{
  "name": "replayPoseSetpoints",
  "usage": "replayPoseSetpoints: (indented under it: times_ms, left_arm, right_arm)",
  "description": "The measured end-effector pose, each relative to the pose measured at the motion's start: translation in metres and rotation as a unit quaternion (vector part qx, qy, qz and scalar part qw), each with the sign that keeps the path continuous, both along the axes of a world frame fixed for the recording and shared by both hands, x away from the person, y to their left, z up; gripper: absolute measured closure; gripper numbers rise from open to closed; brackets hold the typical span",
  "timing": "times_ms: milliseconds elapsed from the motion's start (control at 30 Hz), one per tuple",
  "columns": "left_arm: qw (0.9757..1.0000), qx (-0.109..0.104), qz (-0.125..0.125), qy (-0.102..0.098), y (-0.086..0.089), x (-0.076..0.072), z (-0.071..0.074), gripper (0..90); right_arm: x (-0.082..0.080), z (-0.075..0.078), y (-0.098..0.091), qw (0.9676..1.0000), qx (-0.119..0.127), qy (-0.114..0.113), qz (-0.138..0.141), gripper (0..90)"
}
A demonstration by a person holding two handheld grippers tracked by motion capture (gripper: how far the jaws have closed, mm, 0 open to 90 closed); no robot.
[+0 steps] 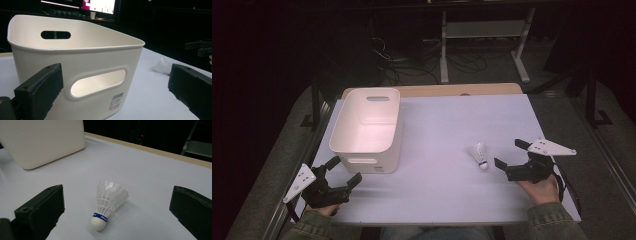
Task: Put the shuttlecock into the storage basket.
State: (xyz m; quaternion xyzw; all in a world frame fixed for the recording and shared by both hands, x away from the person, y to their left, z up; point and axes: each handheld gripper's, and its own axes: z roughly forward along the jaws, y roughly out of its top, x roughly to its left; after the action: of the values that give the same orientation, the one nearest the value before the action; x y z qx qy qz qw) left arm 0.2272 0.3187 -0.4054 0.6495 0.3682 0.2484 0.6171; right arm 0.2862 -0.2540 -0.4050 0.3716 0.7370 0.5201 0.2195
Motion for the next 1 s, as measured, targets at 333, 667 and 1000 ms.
replayPoseSetpoints:
  times_ms: [333, 667, 1000]
  left_arm:
    - [1.0000, 0.000, 0.000, 0.000, -0.0001, -0.0001, 0.0001, 0.0]
    - [1.0000, 0.000, -0.001, 0.000, -0.0001, -0.0004, 0.0001, 0.0]
    - [1.0000, 0.000, 0.001, 0.000, -0.0004, -0.0008, 0.0003, 0.0]
  right_arm:
    - [-0.0013, -0.0018, -0.0023, 0.9999, 0.012, -0.001, 0.001, 0.0]
    - [-0.0041, 0.0002, 0.0009, 0.9999, 0.011, 0.000, 0.004, 0.0]
    - [-0.0019, 0.0014, 0.0026, 0.9997, 0.014, 0.017, 0.008, 0.0]
